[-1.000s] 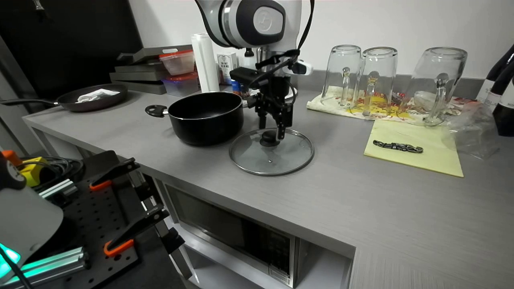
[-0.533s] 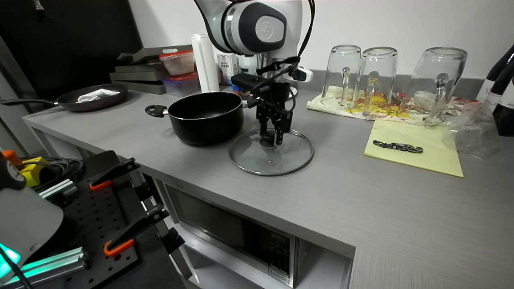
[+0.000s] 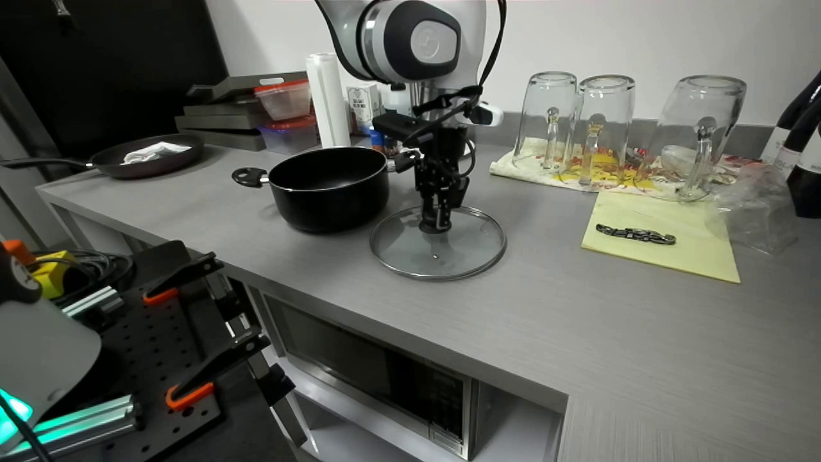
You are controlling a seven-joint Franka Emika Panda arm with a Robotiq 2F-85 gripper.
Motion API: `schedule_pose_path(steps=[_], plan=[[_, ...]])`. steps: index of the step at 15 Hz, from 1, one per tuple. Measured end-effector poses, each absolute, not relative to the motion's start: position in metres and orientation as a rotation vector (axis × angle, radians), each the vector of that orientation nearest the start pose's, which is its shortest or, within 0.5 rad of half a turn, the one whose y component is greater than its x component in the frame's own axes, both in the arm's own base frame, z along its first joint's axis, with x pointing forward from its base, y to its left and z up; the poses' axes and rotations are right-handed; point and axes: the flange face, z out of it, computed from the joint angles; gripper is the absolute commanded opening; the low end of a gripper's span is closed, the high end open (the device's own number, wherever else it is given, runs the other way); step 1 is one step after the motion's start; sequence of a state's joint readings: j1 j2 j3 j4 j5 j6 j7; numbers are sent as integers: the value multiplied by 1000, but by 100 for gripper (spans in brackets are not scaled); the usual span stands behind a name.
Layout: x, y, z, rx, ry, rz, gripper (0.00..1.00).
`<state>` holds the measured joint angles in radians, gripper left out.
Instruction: Put the lid on the pot
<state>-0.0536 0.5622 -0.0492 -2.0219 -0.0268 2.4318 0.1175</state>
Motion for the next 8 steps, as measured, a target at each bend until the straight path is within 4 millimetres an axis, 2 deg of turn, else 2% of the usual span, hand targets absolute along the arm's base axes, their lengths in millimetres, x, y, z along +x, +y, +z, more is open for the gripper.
schedule_pose_path(steps=[4, 8], plan=[[580, -66, 161, -3164, 325, 226, 26], [583, -100, 202, -3191, 395, 145, 26]])
